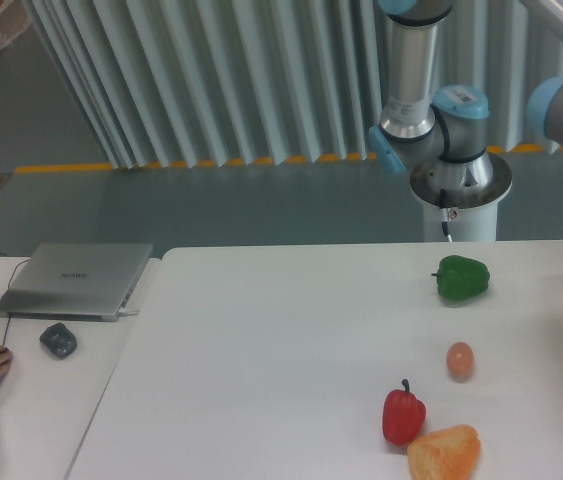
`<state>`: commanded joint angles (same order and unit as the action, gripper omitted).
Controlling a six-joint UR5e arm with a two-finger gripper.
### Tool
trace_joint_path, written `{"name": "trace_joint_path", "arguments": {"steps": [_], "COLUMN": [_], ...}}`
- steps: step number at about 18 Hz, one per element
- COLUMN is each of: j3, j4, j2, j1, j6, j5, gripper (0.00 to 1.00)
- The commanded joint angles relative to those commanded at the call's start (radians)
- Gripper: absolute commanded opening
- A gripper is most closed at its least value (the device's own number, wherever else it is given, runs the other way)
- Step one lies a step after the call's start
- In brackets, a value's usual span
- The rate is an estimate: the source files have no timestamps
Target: Place the yellow pepper in a basket
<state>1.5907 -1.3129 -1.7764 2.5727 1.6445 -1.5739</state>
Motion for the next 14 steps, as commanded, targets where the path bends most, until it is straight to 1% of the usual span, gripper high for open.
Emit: {"name": "trace_joint_path", "arguments": {"steps": [3,5,7,9,10,11,14], "j3": [0.011,0.032,0.055,0.067,0.069,0.069,0.066], "j4": [-0.031,-0.034,-0.029,-0.032,-0.034,-0.034,-0.037], "j2": [0.028,0.038,0.063,0.066,0.066,0.068,0.084], "j1": [-0.023,-0.058,-0.091,-0.158,-0.176,-0.198,-0.215], "j6": [-0.058,-0.095,-0.142,-0.214,-0.247,-0.259,-0.262], "j5": [0.002,0.002,0.002,0.012,0.011,0.012,0.02], "gripper": [1.0,1.0,1.0,1.0,1.0,1.0,1.0]}}
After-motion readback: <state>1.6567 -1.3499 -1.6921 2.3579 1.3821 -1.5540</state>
